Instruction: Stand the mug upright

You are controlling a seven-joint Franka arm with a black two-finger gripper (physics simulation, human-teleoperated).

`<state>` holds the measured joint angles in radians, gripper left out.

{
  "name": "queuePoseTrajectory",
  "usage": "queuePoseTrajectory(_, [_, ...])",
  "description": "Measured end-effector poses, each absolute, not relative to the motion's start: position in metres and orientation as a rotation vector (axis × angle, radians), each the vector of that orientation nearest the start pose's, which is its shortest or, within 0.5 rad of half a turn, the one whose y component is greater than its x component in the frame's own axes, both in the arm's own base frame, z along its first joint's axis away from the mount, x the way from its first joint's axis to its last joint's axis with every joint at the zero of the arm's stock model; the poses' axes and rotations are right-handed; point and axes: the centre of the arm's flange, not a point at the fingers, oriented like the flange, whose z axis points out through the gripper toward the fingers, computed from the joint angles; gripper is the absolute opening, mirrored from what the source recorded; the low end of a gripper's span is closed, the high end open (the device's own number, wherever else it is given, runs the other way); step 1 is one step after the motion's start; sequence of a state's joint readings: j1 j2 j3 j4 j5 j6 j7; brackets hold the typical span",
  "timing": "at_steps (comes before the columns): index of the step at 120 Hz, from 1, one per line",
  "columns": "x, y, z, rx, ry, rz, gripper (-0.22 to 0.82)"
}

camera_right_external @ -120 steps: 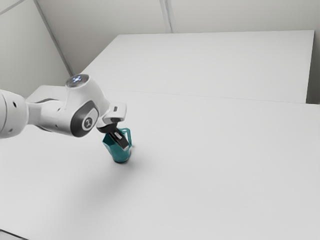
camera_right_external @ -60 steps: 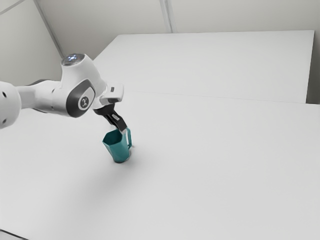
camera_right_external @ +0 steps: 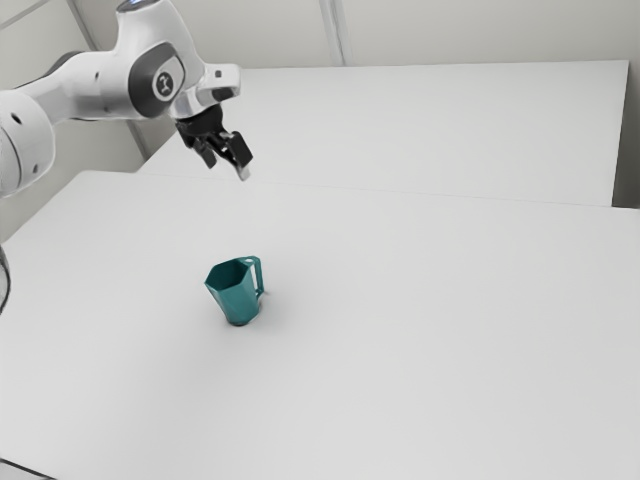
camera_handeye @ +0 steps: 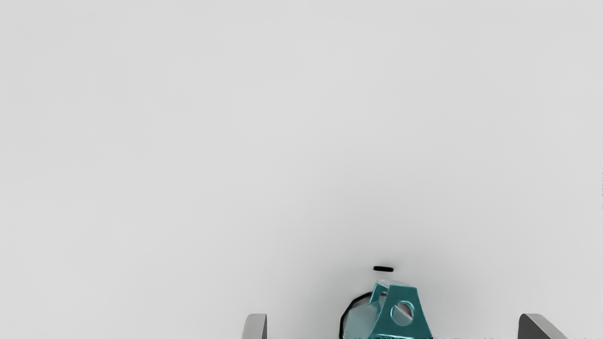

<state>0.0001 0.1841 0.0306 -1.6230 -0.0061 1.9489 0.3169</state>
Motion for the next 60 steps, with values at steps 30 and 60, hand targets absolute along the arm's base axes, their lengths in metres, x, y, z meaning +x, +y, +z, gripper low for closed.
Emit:
queuePoseTrajectory(30, [0.641, 0.037, 0.547, -3.171, 0.249, -0.029, 0.6])
queuePoseTrajectory(60, [0.631, 0.031, 0.544, -3.19, 0.164, 0.108, 0.6])
